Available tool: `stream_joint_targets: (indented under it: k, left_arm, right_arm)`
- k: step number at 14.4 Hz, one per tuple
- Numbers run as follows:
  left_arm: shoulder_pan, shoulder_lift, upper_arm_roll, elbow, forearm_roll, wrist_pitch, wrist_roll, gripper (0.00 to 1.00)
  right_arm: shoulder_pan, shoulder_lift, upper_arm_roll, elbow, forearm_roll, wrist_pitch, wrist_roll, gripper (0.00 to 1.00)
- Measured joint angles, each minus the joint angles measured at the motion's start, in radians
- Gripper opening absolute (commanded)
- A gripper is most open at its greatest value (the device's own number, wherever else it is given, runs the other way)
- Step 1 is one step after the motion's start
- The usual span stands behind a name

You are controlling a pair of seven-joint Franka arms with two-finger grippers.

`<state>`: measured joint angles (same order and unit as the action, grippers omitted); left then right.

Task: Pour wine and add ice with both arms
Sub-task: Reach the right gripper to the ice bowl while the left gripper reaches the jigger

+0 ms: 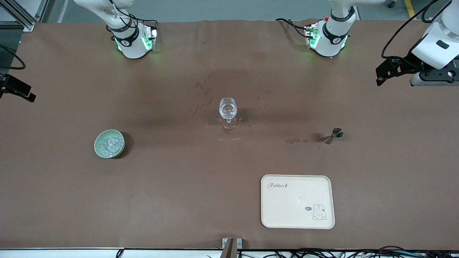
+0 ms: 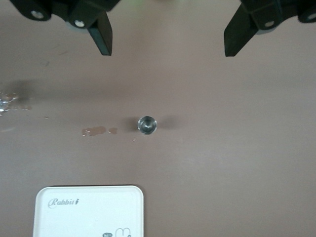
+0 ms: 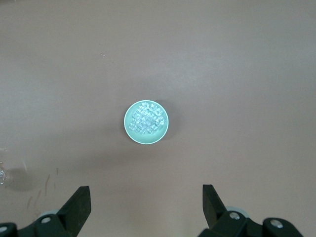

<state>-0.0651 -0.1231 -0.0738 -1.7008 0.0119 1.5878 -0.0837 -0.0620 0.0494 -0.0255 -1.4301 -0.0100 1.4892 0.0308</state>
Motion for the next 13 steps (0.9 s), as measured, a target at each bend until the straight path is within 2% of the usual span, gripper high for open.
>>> stream_joint_targets:
  k: [6,13]
  left_arm:
    - [0.017,0.031,0.003,0.028,-0.018,0.001,-0.035,1.0]
    - [0.131,0.207,0.013,0.073,-0.048,0.044,-0.033,1.0]
  right_arm:
    - [-0.001,0.0,-0.001,0.0,0.0,0.0,0.0,1.0]
    - [-0.002,0.0,-0.001,-0.003,0.0,-0.003,-0.001,1.0]
